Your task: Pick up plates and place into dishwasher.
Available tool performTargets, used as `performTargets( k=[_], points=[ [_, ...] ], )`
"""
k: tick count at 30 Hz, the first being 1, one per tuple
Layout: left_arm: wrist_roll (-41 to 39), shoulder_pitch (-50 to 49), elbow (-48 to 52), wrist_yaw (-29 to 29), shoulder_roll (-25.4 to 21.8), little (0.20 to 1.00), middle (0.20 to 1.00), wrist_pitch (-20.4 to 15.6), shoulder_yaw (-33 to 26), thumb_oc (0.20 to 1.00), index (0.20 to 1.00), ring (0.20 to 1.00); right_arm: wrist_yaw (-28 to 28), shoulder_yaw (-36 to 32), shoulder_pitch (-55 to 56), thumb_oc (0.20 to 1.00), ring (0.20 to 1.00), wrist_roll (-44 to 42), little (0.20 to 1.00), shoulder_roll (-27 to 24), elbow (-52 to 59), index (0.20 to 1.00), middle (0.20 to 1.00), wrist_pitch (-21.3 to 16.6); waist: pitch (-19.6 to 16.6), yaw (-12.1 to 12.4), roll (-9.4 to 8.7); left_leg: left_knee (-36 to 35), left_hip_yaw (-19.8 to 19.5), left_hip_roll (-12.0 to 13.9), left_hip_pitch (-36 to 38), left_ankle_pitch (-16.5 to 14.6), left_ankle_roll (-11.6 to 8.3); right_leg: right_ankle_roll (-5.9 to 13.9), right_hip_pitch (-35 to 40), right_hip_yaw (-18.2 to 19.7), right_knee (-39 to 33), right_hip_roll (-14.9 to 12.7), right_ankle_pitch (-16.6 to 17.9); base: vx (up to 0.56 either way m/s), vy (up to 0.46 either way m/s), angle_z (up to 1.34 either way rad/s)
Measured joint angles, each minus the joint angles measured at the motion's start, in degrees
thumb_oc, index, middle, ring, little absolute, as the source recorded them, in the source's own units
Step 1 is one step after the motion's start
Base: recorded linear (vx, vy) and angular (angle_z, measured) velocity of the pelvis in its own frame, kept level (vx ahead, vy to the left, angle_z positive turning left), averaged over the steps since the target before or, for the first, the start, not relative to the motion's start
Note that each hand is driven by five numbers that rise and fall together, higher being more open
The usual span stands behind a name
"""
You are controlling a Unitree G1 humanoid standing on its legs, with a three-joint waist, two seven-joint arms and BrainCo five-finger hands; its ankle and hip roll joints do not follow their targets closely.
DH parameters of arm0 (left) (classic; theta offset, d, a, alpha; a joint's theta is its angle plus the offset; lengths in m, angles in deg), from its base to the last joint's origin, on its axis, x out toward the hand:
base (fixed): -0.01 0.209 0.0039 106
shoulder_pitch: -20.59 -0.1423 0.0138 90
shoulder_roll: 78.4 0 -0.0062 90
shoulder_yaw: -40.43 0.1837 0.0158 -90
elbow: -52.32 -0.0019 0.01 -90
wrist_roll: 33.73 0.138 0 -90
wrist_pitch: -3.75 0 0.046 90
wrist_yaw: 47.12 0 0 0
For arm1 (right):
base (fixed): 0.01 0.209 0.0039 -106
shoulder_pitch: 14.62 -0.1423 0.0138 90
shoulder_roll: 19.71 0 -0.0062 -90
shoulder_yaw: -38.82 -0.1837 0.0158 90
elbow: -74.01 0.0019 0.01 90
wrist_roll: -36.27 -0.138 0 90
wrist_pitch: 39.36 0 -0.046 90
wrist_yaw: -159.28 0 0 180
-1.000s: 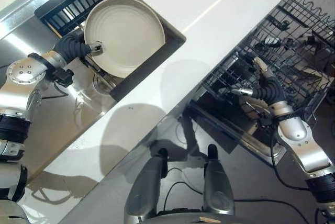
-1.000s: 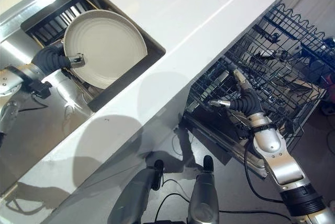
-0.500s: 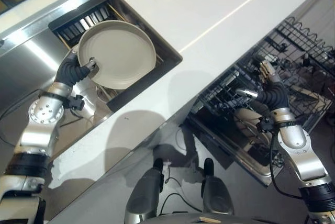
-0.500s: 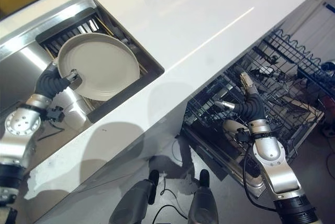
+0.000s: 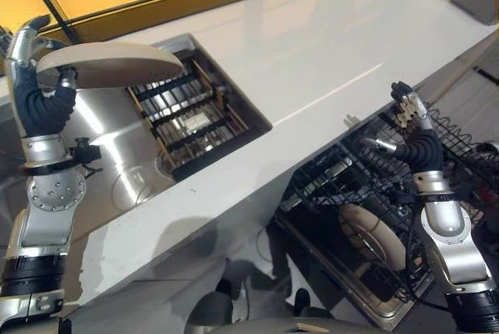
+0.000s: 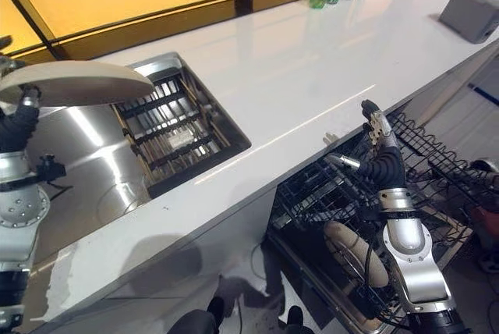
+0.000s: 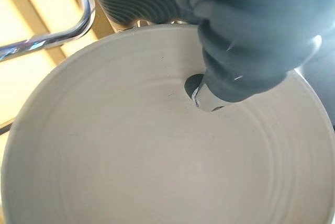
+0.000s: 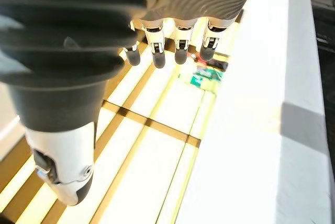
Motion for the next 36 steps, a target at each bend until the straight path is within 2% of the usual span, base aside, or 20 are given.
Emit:
performTargets(
  k=[3, 8, 12, 17, 21, 25, 27, 29, 36],
  points=[
    [1.6, 0.0, 1.3, 2.4, 0.7, 0.2, 0.2, -1.3, 0.0, 0.2, 0.2, 0.2, -1.1, -0.3, 0.0, 1.0, 1.0, -1.7, 1.0, -0.4, 1.5, 1.0, 1.0, -0.5, -0.3, 0.1, -0.05, -1.2, -0.2, 0.1, 1.7, 0.2, -0.02, -0.05, 1.8, -0.4, -1.0, 0.0, 0.0, -0.02, -0.001, 0.05],
    [2.2, 0.1, 4.8, 2.5, 0.9, 0.2, 0.2, -2.4, 1.9, 0.2, 0.2, 0.2, -4.1, 0.8, -4.0, 1.0, 1.0, -3.8, 1.0, -2.8, 6.1, 1.0, 1.0, -2.2, -2.2, 0.3, -0.17, -1.4, -1.3, 0.0, 2.0, 0.5, -0.24, -0.17, 2.3, -1.2, -1.5, 0.2, 0.0, -0.01, 0.036, 0.1],
    [2.1, 2.5, 4.8, 0.9, 2.7, 0.2, 0.2, -2.3, 9.3, 0.2, 0.2, 0.2, -6.3, 7.2, -13.7, 1.0, 1.0, -4.8, 1.0, -3.4, 6.8, 1.0, 1.0, -3.1, -2.4, 1.5, -0.12, -1.5, -1.7, -0.1, 2.9, 0.6, -0.42, -0.23, 3.6, -1.2, -1.8, 0.3, 0.0, 0.0, 0.084, 0.06],
    [1.6, 5.5, 5.0, -1.0, 4.8, 0.2, 0.2, -2.2, 16.4, 0.2, 0.2, 0.2, -8.8, 16.6, -21.8, 1.0, 1.0, -4.7, 1.0, -1.6, 7.0, 1.0, 1.0, -3.0, -2.5, 3.2, -0.17, -1.0, -2.8, -0.6, 2.9, 0.7, -0.42, -0.29, 3.7, -1.5, -0.9, 0.1, -0.2, -0.02, 0.103, 0.06],
    [-1.3, 6.3, 5.1, -1.7, 7.7, 0.2, 0.2, -1.4, 20.2, 0.2, 0.2, 0.2, -9.2, 22.2, -26.3, 1.0, 1.0, -3.3, 1.0, -0.4, 7.3, 1.0, 1.0, -1.4, -2.5, 3.7, -0.09, 0.3, -3.2, -1.4, 2.2, 0.8, -0.04, -0.6, 1.7, -1.7, 3.6, -0.5, -1.7, -0.04, 0.108, 0.08],
    [-1.3, 7.6, 5.0, -1.9, 8.3, 0.2, 0.2, -0.8, 24.4, 0.2, 0.2, 0.2, -9.2, 23.1, -28.7, 1.0, 1.0, -3.1, 1.0, 0.6, 7.8, 1.0, 1.0, -1.3, -2.5, 4.3, -0.06, 1.6, -3.3, -2.1, 1.0, 0.3, 0.84, -2.0, -0.9, -1.6, 8.0, -0.9, -2.9, 0.0, 0.023, 0.01],
    [-1.9, 7.9, 5.0, -2.1, 8.4, 0.2, 0.2, -0.7, 25.5, 0.2, 0.2, 0.2, -9.2, 23.3, -29.0, 1.0, 1.0, -3.1, 1.0, 0.7, 7.9, 1.0, 1.0, -1.3, -2.6, 4.8, -0.24, 1.8, -3.9, -2.8, 0.9, 0.4, 0.98, -2.28, -0.7, -0.5, 7.9, -1.1, -4.2, 0.05, -0.029, 0.16],
    [-2.9, 8.0, 5.0, -2.6, 8.9, 0.2, 0.2, -0.7, 26.1, 0.2, 0.2, 0.2, -9.3, 24.1, -29.0, 1.0, 1.0, -3.1, 1.0, 0.6, 7.9, 1.0, 1.0, -1.0, -2.8, 4.5, -0.22, 2.1, -5.6, -3.1, 0.4, 0.9, 0.39, -0.34, 0.6, 1.8, 6.0, -0.2, -4.7, 0.01, -0.054, 0.42],
    [-5.1, 8.0, 5.6, -3.6, 9.9, 0.2, 0.2, -0.5, 27.3, 0.2, 0.2, 0.2, -9.0, 25.9, -29.4, 1.0, 1.0, -0.2, 1.0, 0.7, 7.4, 1.0, 1.0, 2.8, -3.6, 5.0, 0.37, 1.5, -7.9, -2.3, 0.6, 1.6, -0.52, -0.63, 3.2, 1.7, 3.3, 1.4, -4.4, -0.01, -0.106, 0.2]
  ],
)
